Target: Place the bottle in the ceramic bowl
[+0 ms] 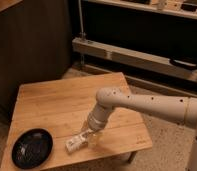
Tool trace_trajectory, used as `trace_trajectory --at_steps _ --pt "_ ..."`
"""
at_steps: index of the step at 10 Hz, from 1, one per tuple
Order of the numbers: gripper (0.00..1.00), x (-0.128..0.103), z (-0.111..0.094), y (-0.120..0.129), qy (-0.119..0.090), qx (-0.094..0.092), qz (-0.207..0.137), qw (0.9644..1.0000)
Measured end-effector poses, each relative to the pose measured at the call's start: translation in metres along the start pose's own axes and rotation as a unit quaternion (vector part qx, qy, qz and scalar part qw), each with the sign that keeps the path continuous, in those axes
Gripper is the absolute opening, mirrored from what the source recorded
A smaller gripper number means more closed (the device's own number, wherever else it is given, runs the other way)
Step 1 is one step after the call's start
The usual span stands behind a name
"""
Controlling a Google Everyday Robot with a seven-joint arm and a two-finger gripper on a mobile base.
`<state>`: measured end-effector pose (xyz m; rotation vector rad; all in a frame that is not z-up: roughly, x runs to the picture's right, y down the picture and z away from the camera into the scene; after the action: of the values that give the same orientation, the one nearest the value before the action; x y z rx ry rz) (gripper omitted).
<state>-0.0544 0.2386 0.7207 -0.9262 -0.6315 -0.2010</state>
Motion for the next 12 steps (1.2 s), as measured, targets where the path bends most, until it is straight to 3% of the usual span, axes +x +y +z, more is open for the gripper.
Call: trace_trajectory --at_steps 7,12 --pt "0.65 0.006 0.017 -0.033 -0.005 -0.007 -0.013 0.9999" --pt "0.65 0.007 0.027 -0.028 -0.008 -0.021 -0.020 0.9995"
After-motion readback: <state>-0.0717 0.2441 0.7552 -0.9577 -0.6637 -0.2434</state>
